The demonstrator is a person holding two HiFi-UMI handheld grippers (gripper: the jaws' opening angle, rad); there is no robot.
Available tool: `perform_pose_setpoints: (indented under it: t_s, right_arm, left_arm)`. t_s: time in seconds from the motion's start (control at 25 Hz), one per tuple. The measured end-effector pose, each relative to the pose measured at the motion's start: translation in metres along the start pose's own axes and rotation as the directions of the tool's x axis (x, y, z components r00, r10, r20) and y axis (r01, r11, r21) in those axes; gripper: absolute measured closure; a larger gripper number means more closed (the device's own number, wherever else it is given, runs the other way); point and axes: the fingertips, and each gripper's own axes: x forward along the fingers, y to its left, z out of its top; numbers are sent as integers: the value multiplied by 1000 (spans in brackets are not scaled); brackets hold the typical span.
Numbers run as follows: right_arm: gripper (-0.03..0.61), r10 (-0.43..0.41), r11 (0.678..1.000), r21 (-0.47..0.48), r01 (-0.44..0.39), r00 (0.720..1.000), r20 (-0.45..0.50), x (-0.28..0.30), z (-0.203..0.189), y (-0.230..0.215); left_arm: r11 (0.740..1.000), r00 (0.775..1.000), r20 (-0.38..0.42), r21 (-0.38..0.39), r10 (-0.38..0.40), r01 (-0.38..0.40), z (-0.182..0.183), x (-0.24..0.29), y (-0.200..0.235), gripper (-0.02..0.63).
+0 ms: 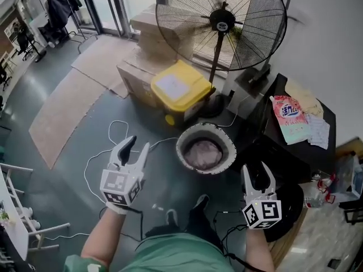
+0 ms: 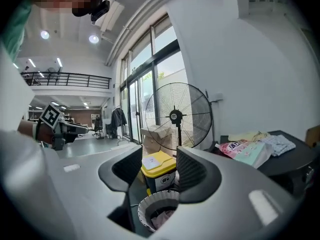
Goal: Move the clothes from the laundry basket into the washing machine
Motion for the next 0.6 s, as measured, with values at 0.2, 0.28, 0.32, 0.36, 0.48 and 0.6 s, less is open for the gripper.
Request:
perform_pose_setpoints:
  t_s: [0.2, 0.28, 0.32, 0.36, 0.48, 0.6]
  right_arm:
    - [380, 78, 997, -13, -79, 996, -46, 61, -10, -36]
    - [380, 101, 995, -16, -102, 993, -66, 87, -18, -47]
    - [380, 110, 994, -14, -111, 991, -76, 99, -22, -51]
    - [380, 118, 993, -11, -120, 989, -86, 109, -27, -54]
    - [380, 146, 989, -5, -148, 980, -135, 134, -42, -57]
    - [380, 154, 988, 2, -155, 973, -172, 161, -58, -64]
  left_arm:
    - [998, 998, -18, 3, 62, -62, 9, 46, -6, 449]
    - [997, 997, -22, 4, 78, -78, 9, 67, -5, 448]
    - [996, 996, -24, 4, 86, -86, 8, 76, -3, 446]
    - [996, 995, -26, 3, 94, -94, 7, 84, 0, 446]
    - [993, 993, -41, -13, 113, -113, 0, 102, 5, 442]
    - [994, 993, -51, -25, 104, -105, -8, 126, 9, 437]
